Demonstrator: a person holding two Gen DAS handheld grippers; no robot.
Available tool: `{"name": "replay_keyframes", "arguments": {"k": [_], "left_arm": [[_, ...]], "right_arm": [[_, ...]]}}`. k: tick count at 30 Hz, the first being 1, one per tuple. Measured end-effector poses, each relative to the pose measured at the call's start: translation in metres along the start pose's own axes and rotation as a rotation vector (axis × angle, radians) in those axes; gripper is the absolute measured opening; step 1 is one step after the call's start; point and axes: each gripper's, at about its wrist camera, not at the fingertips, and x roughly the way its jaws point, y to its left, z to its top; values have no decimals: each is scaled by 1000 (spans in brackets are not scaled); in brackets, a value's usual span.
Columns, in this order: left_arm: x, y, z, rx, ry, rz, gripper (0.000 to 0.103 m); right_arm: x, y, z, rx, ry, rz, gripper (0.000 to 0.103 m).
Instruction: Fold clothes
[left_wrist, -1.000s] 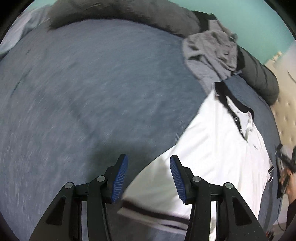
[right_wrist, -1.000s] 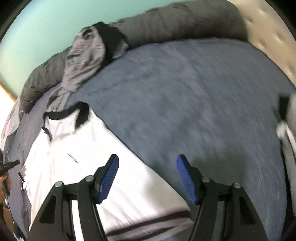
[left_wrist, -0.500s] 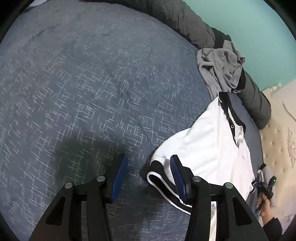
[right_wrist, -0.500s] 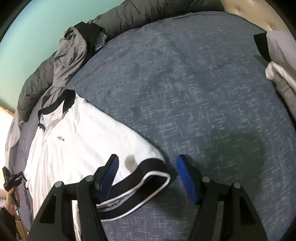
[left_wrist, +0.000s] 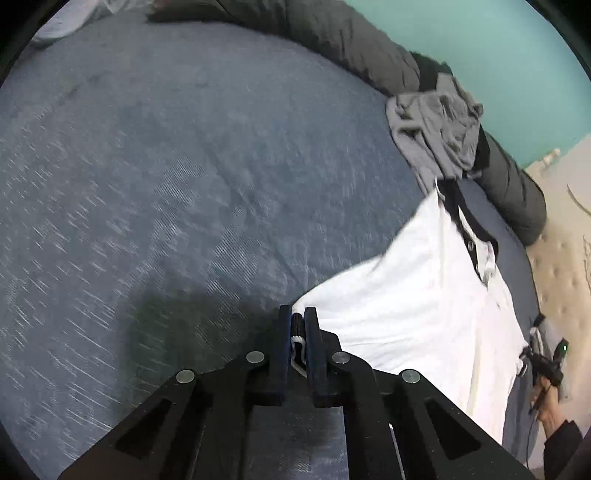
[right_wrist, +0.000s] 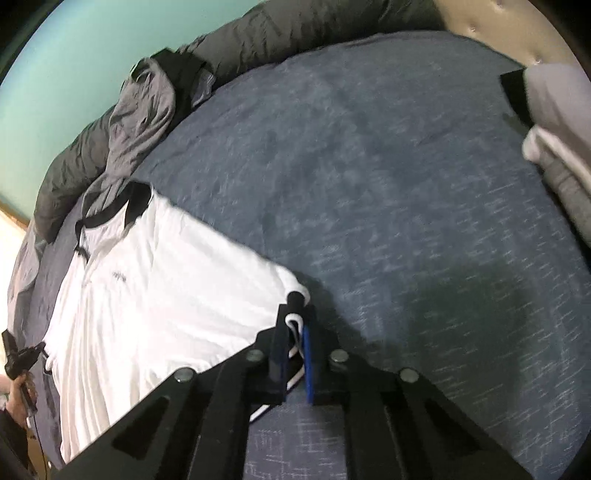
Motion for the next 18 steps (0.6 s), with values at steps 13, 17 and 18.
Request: {"name": "replay_keyframes", "arguments": {"k": [13,17,18], "left_arm": [[1,17,45,-29,17,65,6],[7,27,45,-54,26,72,6],[10,26,47,-56,29,74,6]], "right_arm": [[-2,-21,35,-15,-35,-119,5],[9,-27,36,-2,-14,-131,5],[11,-30,35,4,-12,-133,5]]}}
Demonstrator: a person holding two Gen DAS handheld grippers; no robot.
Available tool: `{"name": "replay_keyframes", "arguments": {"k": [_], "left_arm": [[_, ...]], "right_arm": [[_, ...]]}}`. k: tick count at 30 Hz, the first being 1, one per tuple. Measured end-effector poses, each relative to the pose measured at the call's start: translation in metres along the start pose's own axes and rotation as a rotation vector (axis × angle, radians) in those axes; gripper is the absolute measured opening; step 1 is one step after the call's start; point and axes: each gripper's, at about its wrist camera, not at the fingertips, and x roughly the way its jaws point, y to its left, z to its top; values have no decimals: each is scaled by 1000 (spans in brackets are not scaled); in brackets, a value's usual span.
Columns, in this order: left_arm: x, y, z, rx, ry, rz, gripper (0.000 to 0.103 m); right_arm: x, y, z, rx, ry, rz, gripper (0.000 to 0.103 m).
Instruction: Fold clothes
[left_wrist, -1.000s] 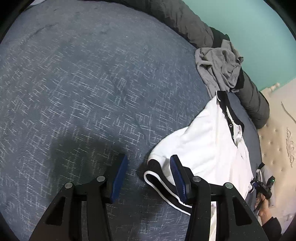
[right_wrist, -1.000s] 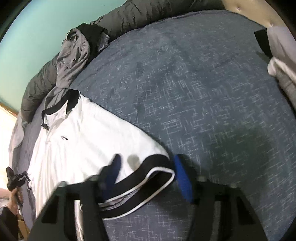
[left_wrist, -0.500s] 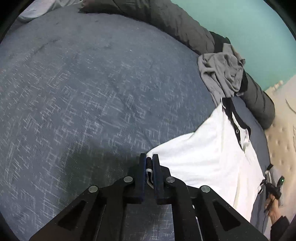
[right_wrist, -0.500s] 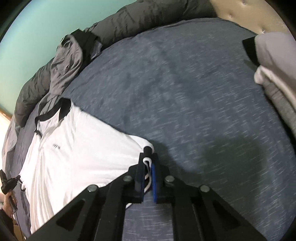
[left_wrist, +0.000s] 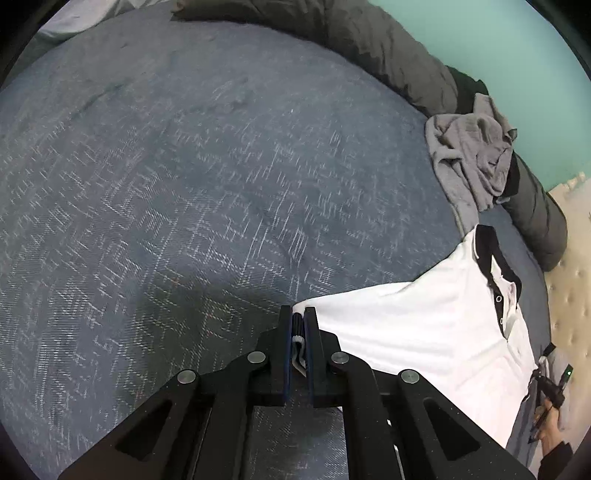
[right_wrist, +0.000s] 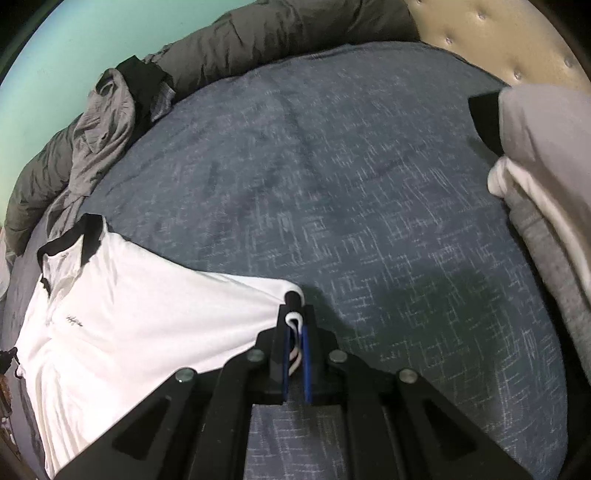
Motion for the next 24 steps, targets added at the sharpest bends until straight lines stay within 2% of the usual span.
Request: {"name": "replay_keyframes", "arguments": {"k": [5,8,10,13,14,16,18,19,20,21,23,24], "left_arm": [[5,9,1,-28,-5,-14,6],[11,6,1,-2,11,5,6],[11,6,0,-4,5,-19,6],[6,4,1,3,-6,-16,10],[4,3,1,4,-11,-19,13],[-3,1,0,3,-18,-7,25],[-13,-1,0,6,-25,7,27],[-20,-3,0,10,-32,18,28],[-26,-4,-1,13,-40,28,32],[-34,-5,-4,11,-50,9,33],[-50,-7,-12,7,-70,-29,42],[-54,-10,-18,12,-61,-43,44]], "right_arm": [[5,-4,1,4,-6,-7,5],[8,-1,3,-9,-3,-9,5],[7,1,1,-13,-13,25,5],[5,4,3,-14,-23,55,6],[4,5,3,-15,-19,48,8],[-2,5,3,-15,-23,8,25],[-12,1,2,27,-45,-6,40],[-18,-2,0,55,-60,-4,45],[-24,-3,-2,76,-73,20,45],[-31,-2,-7,84,-79,63,45],[-45,0,-18,99,-92,150,45],[-46,5,-25,88,-72,184,45]]}}
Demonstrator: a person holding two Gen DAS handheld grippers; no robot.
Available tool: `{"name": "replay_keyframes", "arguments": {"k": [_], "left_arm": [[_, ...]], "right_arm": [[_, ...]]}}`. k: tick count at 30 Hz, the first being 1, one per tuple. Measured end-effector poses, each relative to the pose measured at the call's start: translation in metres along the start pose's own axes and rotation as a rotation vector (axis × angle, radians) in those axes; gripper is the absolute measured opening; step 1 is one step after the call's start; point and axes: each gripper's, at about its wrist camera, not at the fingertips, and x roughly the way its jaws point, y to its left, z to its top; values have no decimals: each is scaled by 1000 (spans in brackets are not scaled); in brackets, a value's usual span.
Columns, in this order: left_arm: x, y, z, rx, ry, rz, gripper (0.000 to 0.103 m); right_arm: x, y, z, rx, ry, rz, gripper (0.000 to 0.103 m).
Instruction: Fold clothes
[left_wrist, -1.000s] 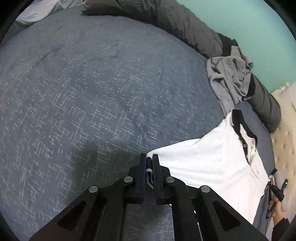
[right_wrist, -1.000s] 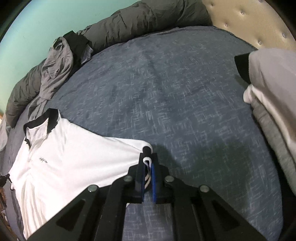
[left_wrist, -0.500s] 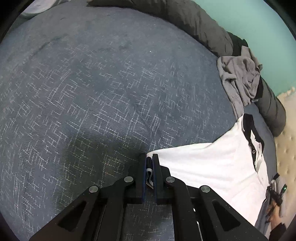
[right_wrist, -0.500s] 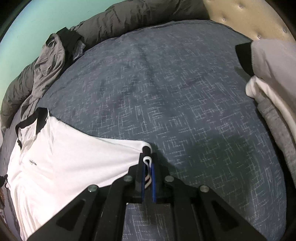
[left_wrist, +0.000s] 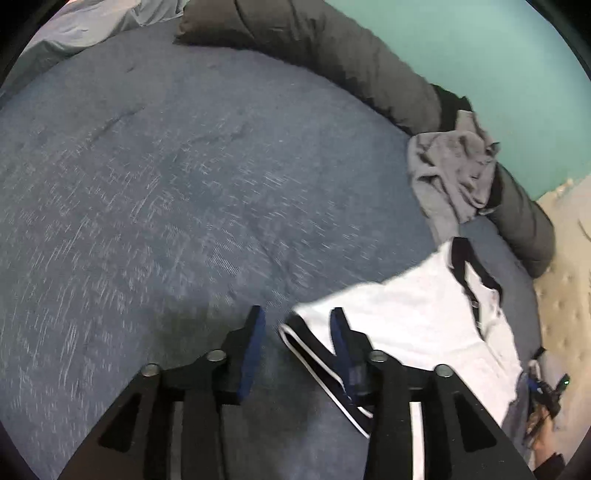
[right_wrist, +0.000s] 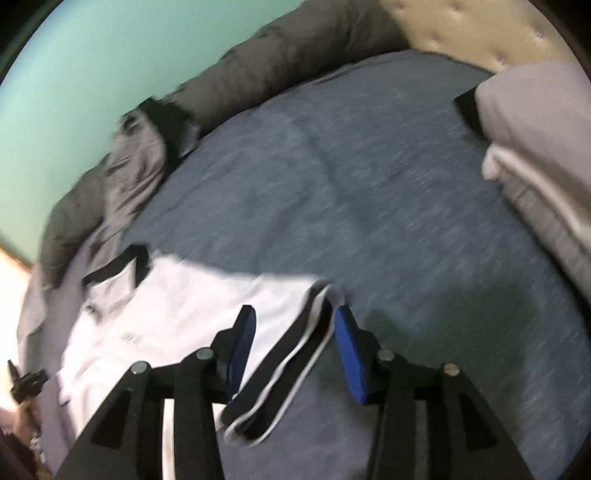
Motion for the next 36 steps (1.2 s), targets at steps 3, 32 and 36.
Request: {"name": "replay_keyframes", "arguments": {"k": [3,32,36], "left_arm": [[-9,-11,-18,12,28,-40,44],[-35,-23,-86,53,113,-90,44],[-31,-26,-93,63,117,-85,44]], "right_arm": [[3,13,-21,-24,70,61,45],[3,0,-87,115,72,96,1],[6,1,-93,96,89,70,1]]}}
